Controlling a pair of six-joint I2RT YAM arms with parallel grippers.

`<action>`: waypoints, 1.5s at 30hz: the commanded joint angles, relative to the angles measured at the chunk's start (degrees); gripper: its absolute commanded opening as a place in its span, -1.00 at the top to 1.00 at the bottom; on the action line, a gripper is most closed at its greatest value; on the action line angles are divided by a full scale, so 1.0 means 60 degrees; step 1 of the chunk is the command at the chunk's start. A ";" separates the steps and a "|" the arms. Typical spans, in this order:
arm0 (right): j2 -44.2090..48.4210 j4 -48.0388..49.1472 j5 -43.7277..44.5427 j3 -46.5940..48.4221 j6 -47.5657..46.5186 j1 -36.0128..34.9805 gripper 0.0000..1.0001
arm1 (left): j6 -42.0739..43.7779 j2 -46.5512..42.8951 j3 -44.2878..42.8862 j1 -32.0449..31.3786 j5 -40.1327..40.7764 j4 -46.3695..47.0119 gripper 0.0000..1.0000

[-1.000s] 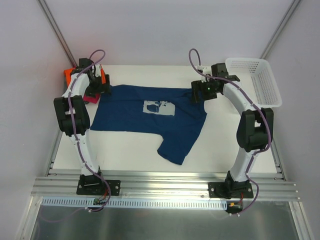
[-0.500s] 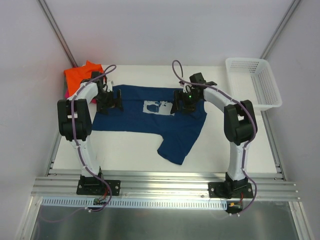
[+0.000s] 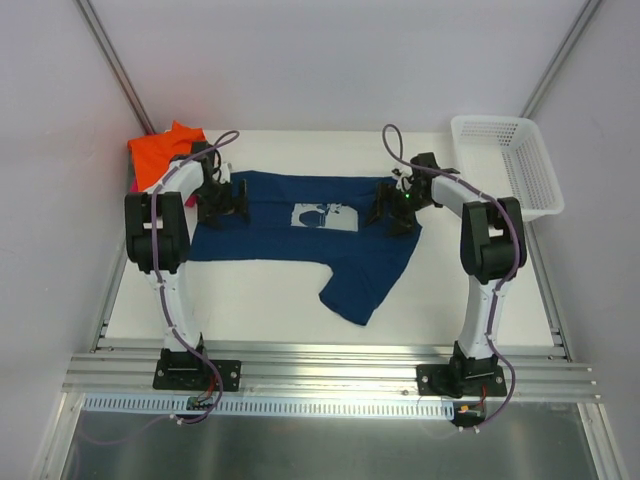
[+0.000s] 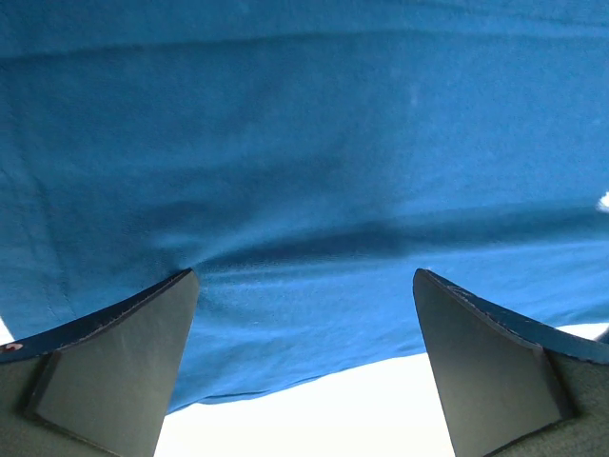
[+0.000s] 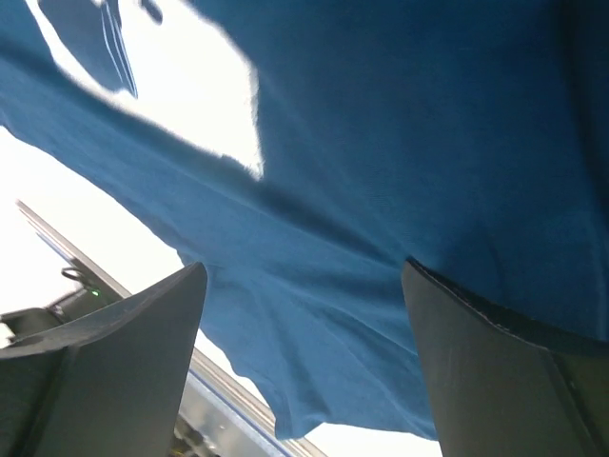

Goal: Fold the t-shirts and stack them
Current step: Fold the flattened tshirt in 1/3 of the way

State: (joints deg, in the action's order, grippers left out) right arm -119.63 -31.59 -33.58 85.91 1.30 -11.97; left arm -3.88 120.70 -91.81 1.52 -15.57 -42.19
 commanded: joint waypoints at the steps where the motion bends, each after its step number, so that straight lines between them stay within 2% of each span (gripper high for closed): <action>1: 0.0237 -0.0461 0.0601 -0.0299 -0.0143 0.0674 -0.78 | 0.0090 0.0464 -0.0050 -0.0514 0.0412 -0.0131 -0.98; 9: 0.0105 -0.1208 0.0588 0.0198 -0.0743 0.1247 -0.79 | 0.0265 -0.0297 0.0608 -0.1760 0.1261 -0.0131 -0.98; 16: 0.0090 -0.2688 0.0953 0.0653 -0.2267 0.1247 -0.83 | 0.0310 -0.1073 0.1224 -0.3313 0.2434 0.0016 -0.98; 18: 0.0338 -0.2645 0.1041 0.0507 -0.2340 0.1247 -0.83 | 0.0339 -0.1162 0.1181 -0.3460 0.2507 0.0074 -0.98; 23: 0.0939 -0.2396 0.1450 0.0199 -0.2297 0.1130 -0.88 | 0.0631 -0.1148 0.0566 -0.4148 0.3690 0.0089 -0.98; 28: 0.1627 -0.2541 0.1817 0.0096 -0.2355 0.1013 -0.90 | 0.0705 -0.1221 0.0156 -0.4720 0.3709 0.0075 -0.98; 31: 0.2109 -0.2484 0.1672 0.0154 -0.2516 0.0955 -0.91 | 0.0690 -0.1687 -0.0063 -0.4765 0.4001 0.0104 -0.98; 36: 0.2609 -0.2469 0.1364 0.0097 -0.1874 0.0604 -0.92 | 0.0779 -0.2552 0.0022 -0.4648 0.3944 0.0001 -0.98; 43: 0.3078 -0.2630 0.1072 -0.0855 -0.1536 -0.0261 -0.93 | 0.0295 -0.3929 0.2466 -0.4136 0.2875 -0.0160 -0.98; 45: 0.3224 -0.2543 0.1114 -0.1162 -0.1448 -0.0378 -0.93 | 0.0236 -0.4091 0.2776 -0.4077 0.2772 -0.0145 -0.98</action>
State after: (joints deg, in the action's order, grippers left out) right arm -103.31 -45.10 -25.89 81.19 -9.41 -13.85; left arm -0.97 97.49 -78.72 -23.83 3.90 -41.10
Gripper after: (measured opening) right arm 0.965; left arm 0.992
